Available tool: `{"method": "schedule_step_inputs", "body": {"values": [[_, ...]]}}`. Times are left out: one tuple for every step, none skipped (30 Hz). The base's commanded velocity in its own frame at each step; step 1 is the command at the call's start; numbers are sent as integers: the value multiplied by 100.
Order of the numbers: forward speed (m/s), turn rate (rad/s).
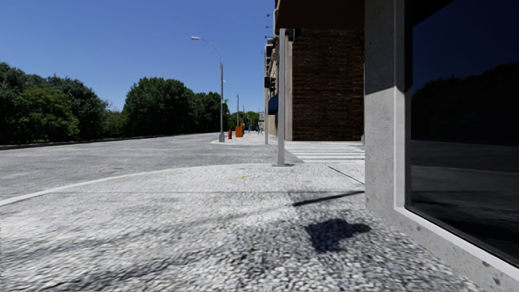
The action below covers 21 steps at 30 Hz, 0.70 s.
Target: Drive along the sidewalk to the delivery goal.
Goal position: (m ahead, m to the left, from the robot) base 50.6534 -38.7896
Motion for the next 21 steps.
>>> {"method": "schedule_step_inputs", "body": {"values": [[200, 0], [200, 0], [200, 0], [200, 0], [200, 0], [200, -6], [200, -6], [200, -17], [200, -20], [200, -21], [200, -21], [200, -21], [200, -21], [200, -21], [200, -21], [200, -21], [200, -21], [200, -21], [200, -21], [200, -22], [200, -22]]}}
